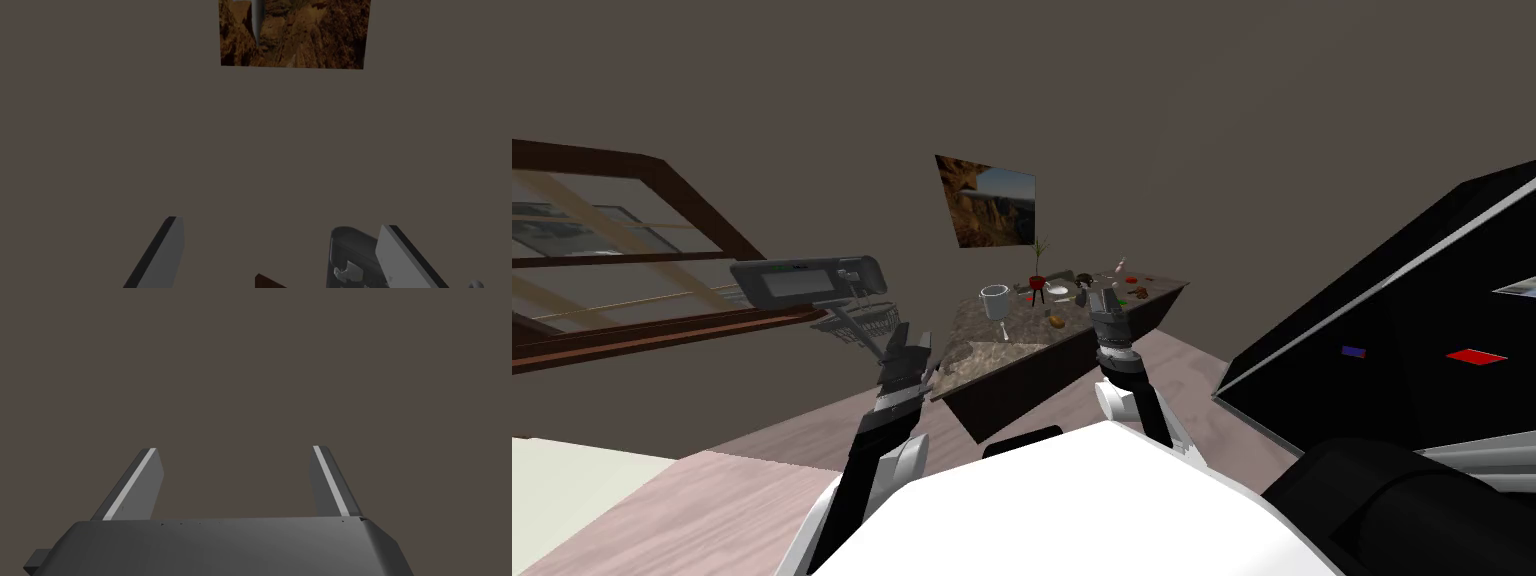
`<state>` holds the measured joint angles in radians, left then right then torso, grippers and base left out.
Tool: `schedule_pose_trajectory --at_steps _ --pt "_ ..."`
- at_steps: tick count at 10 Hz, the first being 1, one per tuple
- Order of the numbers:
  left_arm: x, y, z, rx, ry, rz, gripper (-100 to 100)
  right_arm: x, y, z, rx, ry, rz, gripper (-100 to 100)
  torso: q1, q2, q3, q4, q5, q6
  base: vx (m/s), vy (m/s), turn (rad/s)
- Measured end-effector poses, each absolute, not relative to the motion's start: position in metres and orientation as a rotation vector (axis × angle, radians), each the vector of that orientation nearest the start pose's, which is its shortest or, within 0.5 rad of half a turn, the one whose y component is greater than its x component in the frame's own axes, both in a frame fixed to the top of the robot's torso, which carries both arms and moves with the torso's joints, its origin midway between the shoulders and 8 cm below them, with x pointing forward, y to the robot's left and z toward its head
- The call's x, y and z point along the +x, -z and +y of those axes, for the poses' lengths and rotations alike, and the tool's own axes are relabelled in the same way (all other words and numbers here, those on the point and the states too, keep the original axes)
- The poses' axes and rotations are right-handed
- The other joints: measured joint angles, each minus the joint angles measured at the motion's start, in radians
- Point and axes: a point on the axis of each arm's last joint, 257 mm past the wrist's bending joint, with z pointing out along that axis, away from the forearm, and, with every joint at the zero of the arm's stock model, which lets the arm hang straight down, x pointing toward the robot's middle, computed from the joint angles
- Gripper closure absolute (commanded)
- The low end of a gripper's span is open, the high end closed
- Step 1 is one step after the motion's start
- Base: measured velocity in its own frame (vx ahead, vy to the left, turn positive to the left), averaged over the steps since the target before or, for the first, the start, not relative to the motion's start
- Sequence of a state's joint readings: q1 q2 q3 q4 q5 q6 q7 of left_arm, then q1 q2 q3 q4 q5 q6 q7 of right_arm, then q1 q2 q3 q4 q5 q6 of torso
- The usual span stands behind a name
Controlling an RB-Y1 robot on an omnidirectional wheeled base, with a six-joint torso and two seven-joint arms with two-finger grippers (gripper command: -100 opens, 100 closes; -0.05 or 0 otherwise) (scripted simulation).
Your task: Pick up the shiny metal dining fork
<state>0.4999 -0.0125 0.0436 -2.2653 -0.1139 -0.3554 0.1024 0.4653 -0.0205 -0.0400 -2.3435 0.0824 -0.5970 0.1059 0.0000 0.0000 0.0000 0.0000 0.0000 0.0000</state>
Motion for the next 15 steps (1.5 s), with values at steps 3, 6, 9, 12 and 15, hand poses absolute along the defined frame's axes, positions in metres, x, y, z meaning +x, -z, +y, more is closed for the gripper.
schedule_pose_trajectory --at_steps 3,6,9,12,15 --pt "0.375 0.020 0.290 -0.748 1.214 0.813 -100 0.313 -0.078 -0.266 0.396 -1.163 0.560 0 -0.001 0.000 0.000 0.000 0.000 0.000 0.001 -0.019 -0.085" --pt "0.386 0.040 0.290 -0.743 1.171 0.917 -100 0.313 -0.078 -0.266 0.396 -1.163 0.560 0 -0.002 0.000 0.000 0.000 0.000 0.000 0.001 -0.030 -0.136" --pt "0.398 0.054 0.293 -0.749 1.128 0.997 -100 0.313 -0.078 -0.266 0.396 -1.163 0.560 0 -0.002 0.000 0.000 0.000 0.000 0.000 -0.001 -0.028 -0.099" --pt "0.410 0.076 0.299 -0.763 1.070 1.090 -100 0.313 -0.078 -0.266 0.396 -1.163 0.560 0 -0.001 0.000 0.000 0.000 0.000 0.000 0.000 -0.029 -0.107" --pt "0.420 0.095 0.308 -0.782 1.012 1.173 -100 0.313 -0.078 -0.266 0.396 -1.163 0.560 0 -0.002 0.000 0.000 0.000 0.000 0.000 0.004 -0.033 -0.148"
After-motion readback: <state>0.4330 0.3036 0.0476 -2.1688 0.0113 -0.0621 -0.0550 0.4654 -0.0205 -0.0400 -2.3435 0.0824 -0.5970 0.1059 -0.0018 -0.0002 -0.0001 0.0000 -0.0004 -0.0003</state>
